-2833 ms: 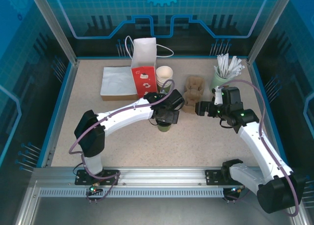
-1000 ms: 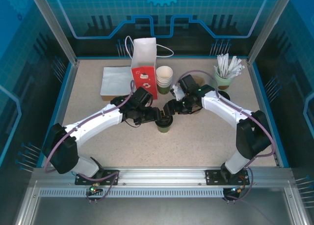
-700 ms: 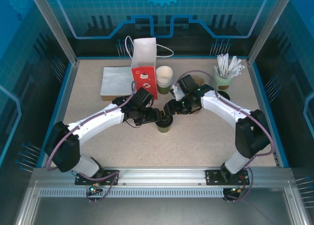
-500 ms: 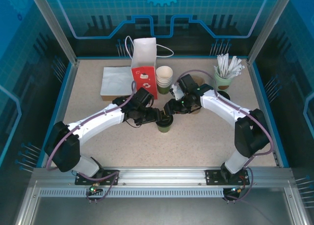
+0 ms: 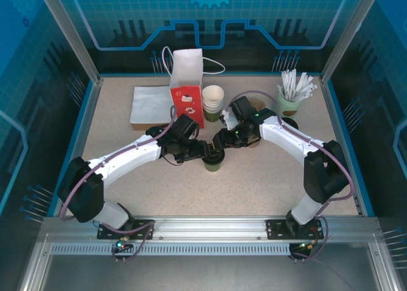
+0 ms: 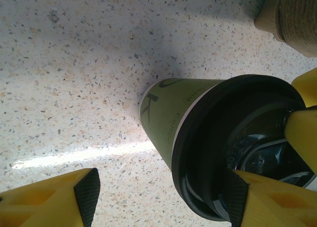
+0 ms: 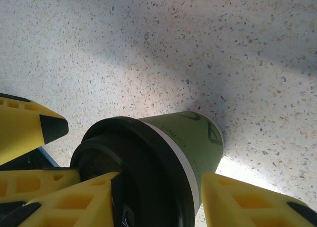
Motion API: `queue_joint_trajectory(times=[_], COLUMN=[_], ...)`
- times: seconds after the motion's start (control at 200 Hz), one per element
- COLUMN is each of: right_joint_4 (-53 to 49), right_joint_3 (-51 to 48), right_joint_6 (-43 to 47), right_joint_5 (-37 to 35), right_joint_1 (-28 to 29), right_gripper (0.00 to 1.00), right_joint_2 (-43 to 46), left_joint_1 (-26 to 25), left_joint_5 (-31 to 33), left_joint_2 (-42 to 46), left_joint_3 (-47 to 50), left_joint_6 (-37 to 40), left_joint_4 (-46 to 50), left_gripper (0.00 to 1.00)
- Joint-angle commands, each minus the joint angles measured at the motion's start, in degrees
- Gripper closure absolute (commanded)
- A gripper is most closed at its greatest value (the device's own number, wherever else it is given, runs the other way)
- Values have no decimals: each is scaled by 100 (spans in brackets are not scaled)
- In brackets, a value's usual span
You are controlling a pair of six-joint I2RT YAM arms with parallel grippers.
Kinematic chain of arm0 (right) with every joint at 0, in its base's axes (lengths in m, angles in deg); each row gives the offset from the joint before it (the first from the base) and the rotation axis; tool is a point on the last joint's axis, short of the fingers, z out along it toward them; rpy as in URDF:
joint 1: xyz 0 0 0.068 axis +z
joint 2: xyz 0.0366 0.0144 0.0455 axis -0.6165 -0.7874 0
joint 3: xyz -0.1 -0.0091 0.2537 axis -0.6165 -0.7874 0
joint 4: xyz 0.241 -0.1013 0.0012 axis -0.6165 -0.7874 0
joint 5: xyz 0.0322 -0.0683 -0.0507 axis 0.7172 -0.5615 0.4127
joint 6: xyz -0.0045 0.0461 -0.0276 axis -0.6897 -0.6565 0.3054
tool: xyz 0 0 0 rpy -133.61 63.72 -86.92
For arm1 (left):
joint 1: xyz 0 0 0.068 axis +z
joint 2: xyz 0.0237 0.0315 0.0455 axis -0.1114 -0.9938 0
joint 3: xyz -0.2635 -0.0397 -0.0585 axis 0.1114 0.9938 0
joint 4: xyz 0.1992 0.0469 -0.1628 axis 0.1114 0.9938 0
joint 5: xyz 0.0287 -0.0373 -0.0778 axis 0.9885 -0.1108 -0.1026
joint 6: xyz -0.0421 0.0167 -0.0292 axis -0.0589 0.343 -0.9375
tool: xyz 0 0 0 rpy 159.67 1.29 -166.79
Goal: Pack the takeout coffee
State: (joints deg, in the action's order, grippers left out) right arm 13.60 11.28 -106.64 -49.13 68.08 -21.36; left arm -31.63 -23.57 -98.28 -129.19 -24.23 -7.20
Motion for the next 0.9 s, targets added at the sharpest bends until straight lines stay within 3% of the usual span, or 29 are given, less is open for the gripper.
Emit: queue_joint_trajectory(times=[0.0, 0.57, 0.895], right_joint_4=[-662, -792, -333], right_joint_3=[-230, -546, 258], right_joint_6=[167, 301, 100], right_joint_5=[-286, -472, 29], right_joint_1=[100, 109, -3], right_gripper=[54, 54, 44], right_joint_2=[-222, -349, -35], left_joint_1=[6, 4, 70], left_joint_5=[-80, -73, -58], left_joint_2=[-67, -42, 236], left_joint_3=[187, 234, -222], left_joint_6=[-36, -78, -5], left_joint_4=[138, 112, 136], left_gripper=[31, 30, 23])
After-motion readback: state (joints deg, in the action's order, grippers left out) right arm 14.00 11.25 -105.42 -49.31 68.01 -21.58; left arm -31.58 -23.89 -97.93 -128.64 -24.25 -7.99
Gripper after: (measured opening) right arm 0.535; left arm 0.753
